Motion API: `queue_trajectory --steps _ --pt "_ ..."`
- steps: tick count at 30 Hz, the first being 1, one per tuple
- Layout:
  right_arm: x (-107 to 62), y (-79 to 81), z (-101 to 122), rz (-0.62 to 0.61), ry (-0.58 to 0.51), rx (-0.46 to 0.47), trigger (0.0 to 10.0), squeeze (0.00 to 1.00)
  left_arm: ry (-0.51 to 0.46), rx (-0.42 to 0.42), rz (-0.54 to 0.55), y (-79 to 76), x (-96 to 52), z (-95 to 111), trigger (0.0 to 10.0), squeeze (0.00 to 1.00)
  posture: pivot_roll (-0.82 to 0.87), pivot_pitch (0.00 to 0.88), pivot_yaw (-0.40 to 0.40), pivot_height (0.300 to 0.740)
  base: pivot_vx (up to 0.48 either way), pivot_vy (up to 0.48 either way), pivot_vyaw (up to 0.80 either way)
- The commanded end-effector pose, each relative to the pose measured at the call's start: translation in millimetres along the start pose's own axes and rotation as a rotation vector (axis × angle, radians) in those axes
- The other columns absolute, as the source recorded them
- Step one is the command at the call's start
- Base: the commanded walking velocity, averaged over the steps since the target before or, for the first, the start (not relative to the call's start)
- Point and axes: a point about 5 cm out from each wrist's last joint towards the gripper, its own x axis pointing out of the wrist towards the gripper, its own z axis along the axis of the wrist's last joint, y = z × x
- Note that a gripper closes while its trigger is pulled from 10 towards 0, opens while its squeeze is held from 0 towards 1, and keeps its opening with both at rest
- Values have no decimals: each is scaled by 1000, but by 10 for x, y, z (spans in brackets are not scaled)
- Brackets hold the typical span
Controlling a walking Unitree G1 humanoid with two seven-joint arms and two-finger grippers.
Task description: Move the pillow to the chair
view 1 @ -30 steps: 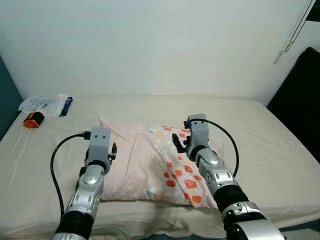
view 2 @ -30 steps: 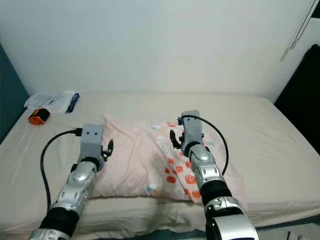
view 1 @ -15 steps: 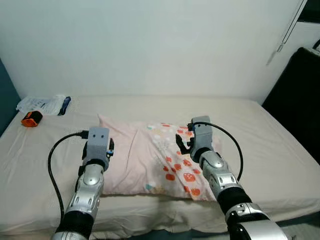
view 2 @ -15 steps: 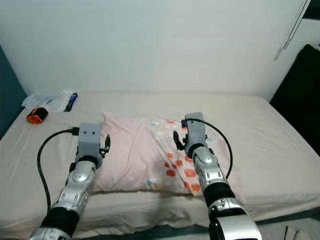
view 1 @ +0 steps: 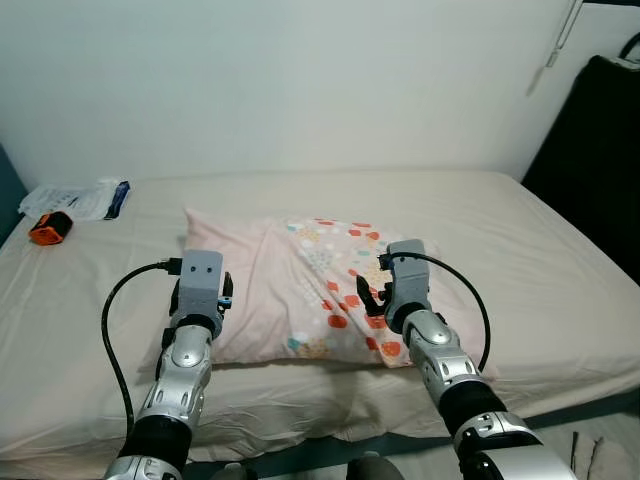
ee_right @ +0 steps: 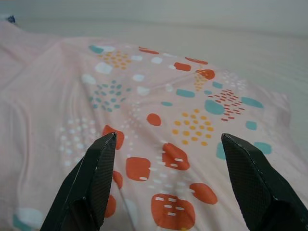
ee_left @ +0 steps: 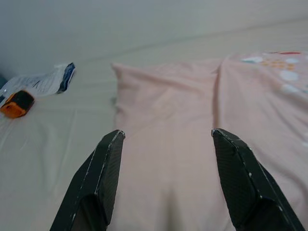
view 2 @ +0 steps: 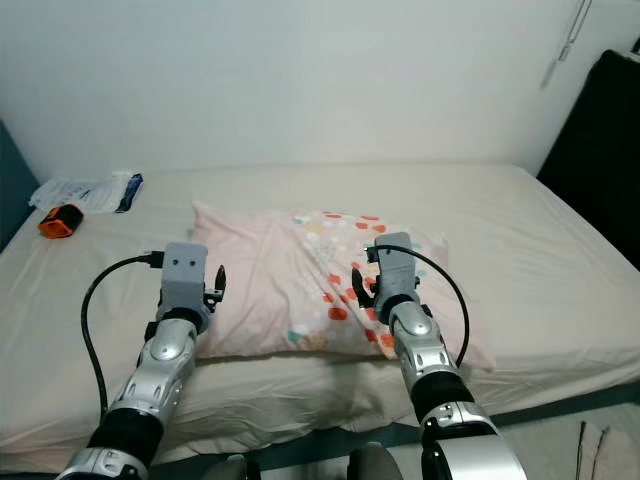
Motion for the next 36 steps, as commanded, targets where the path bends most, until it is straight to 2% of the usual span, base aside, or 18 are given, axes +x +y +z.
queue_trajectory --steps 1,3,14,16,23,24,25,27,28,30,32,33,34,35,36 --pt "2 -1 12 3 -16 17 10000 0 -10 5 8 14 18 20 10000 0 -3 0 -47 622 0 0 0" --pt "15 -20 20 -18 -3 0 10000 0 -5 9 14 22 22 15 10000 0 1 0 -47 607 0 0 0" --pt "68 -36 145 -46 -43 38 10000 0 23 21 55 132 82 19 10000 0 13 0 -45 607 0 0 0" --pt "76 -24 178 -24 -65 68 10000 0 29 34 65 184 125 39 10000 0 13 0 -45 597 0 0 0" --pt "91 -37 224 -23 -72 57 10000 0 23 34 94 364 239 140 10000 0 3 12 -46 587 0 0 0" --pt "92 -41 221 -21 -64 55 10000 0 21 22 111 473 288 190 10000 0 0 38 -50 587 0 0 0" --pt "92 -41 221 -21 -64 55 10000 0 21 22 111 473 288 190 10000 0 0 38 -50 587 0 0 0" --pt "75 -24 191 4 -59 72 10000 0 29 -14 139 710 369 267 10000 0 -7 82 -57 582 0 0 0" --pt "75 -24 191 4 -59 72 10000 0 29 -14 139 710 369 267 10000 0 -7 82 -57 582 0 0 0" --pt "67 -1 180 26 -56 75 10000 0 36 -35 168 878 406 310 10000 0 -11 98 -57 572 0 0 0" --pt "67 6 180 30 -55 72 10000 0 37 -34 182 930 413 322 10000 0 -11 98 -57 567 0 0 0" --pt "61 25 199 32 -74 93 10000 0 59 -34 268 1169 425 361 10000 0 -18 119 -56 567 0 0 0" --pt "56 42 207 40 -85 107 10000 0 70 -56 297 1276 428 382 10000 0 -26 135 -54 567 0 0 0" --pt "56 42 207 40 -85 107 10000 0 70 -56 297 1276 428 382 10000 0 -26 135 -54 567 0 0 0" --pt "50 66 210 50 -92 120 10000 0 101 -117 308 1391 429 388 10000 0 -28 143 -55 567 0 0 0"
